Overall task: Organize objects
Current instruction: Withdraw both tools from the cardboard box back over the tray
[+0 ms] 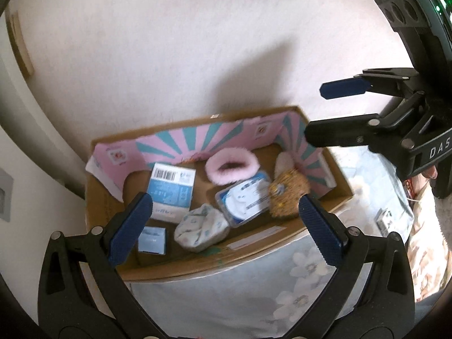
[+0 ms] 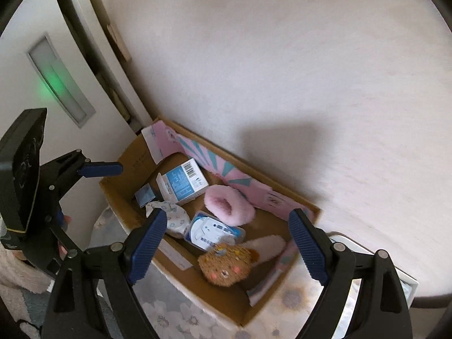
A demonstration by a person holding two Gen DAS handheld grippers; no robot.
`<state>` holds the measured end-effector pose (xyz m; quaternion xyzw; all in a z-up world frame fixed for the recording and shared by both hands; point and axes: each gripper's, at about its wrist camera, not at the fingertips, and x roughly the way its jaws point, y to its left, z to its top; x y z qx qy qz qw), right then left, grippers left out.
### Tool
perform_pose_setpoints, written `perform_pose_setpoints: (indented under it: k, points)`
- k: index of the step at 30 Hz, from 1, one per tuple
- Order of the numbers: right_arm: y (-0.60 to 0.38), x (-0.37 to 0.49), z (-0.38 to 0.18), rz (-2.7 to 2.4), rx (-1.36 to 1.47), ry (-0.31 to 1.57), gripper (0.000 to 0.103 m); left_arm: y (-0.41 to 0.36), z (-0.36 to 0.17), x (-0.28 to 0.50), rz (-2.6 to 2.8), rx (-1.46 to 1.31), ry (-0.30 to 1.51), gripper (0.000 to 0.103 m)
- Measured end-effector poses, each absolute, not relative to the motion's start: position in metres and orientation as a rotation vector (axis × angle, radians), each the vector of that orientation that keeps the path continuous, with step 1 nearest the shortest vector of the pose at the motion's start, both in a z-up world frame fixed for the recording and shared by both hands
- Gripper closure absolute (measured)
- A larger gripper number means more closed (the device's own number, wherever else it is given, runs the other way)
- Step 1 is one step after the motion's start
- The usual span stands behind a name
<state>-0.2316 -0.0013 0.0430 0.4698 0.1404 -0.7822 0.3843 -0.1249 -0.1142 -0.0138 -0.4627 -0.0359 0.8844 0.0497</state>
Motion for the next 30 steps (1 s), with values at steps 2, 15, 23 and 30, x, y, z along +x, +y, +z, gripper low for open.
perform_pose_setpoints:
  k: [2, 15, 23, 30]
  points:
    - [0.014, -0.228, 0.056, -2.022, 1.181, 0.348, 0.018, -0.108, 0.002, -0.12, 2.708, -1.382, -0.099, 0.0]
    - [0.106, -0.196, 0.116, -2.184, 1.079, 0.353, 0.018, -0.055, 0.049, -0.121, 2.736, -1.235, -0.104, 0.0]
    - [0.158, -0.178, 0.128, -2.282, 1.047, 0.362, 0.018, -0.018, 0.064, -0.124, 2.73, -1.154, -0.125, 0.0]
    - [0.197, -0.164, 0.123, -2.349, 1.048, 0.386, 0.018, 0.014, 0.072, -0.129, 2.754, -1.102, -0.143, 0.0]
